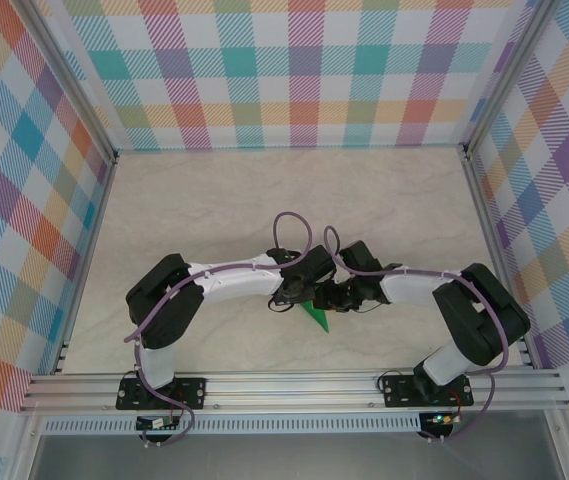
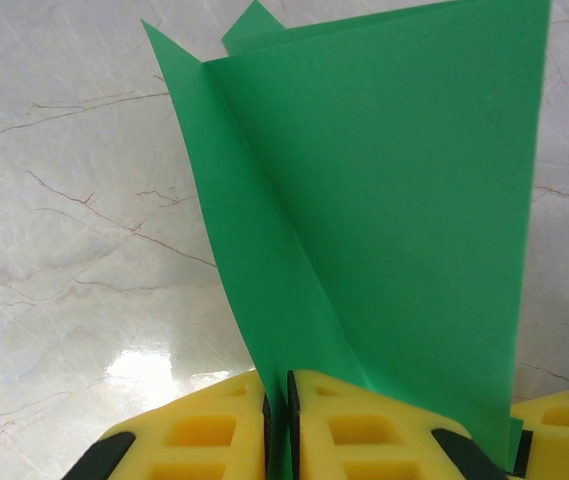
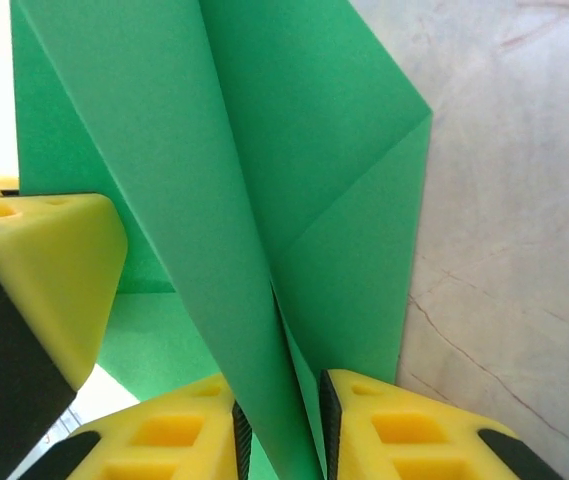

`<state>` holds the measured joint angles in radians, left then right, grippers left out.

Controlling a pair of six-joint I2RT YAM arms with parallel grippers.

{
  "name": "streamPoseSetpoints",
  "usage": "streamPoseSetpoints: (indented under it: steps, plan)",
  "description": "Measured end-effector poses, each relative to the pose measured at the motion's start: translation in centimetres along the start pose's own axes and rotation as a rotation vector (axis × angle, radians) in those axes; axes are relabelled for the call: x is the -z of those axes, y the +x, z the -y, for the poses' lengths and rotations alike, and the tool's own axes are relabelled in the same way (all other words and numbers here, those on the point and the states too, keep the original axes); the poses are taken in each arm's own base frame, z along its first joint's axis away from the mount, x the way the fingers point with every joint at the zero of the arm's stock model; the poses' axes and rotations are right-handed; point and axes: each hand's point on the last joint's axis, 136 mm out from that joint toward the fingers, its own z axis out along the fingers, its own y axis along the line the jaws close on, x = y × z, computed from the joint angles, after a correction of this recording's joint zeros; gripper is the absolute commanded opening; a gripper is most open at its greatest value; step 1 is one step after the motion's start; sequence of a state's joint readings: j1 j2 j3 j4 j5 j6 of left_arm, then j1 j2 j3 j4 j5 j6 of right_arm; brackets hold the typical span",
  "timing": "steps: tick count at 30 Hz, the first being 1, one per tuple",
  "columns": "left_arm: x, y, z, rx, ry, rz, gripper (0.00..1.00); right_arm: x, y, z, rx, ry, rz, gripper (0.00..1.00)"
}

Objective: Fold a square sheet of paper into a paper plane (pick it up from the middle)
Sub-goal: Move a paper plane to the center of the table.

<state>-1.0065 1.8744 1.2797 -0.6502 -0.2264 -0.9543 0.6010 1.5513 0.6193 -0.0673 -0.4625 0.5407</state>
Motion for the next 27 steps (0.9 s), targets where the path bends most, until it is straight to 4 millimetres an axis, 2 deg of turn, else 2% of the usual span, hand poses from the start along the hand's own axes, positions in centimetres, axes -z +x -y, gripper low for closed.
streamPoseSetpoints:
  steps: [10, 15, 22, 27]
  plan:
    - [0.0, 0.0, -0.1, 0.0, -0.002, -0.001, 0.15, -0.9, -0.2, 0.0, 0.058, 0.106, -0.012, 0.21]
    - [0.1, 0.2, -0.5, 0.0, 0.002, 0.001, 0.16, -1.0, -0.3, -0.1, 0.084, 0.16, -0.011, 0.12]
    - [1.9, 0.0, -0.9, 0.014, 0.071, 0.036, 0.26, -0.5, -0.6, 0.0, 0.105, 0.24, -0.005, 0.05]
    - [4.4, -0.3, -2.2, 0.035, 0.137, 0.09, 0.3, 1.4, -2.2, 0.0, 0.094, 0.348, 0.054, 0.06]
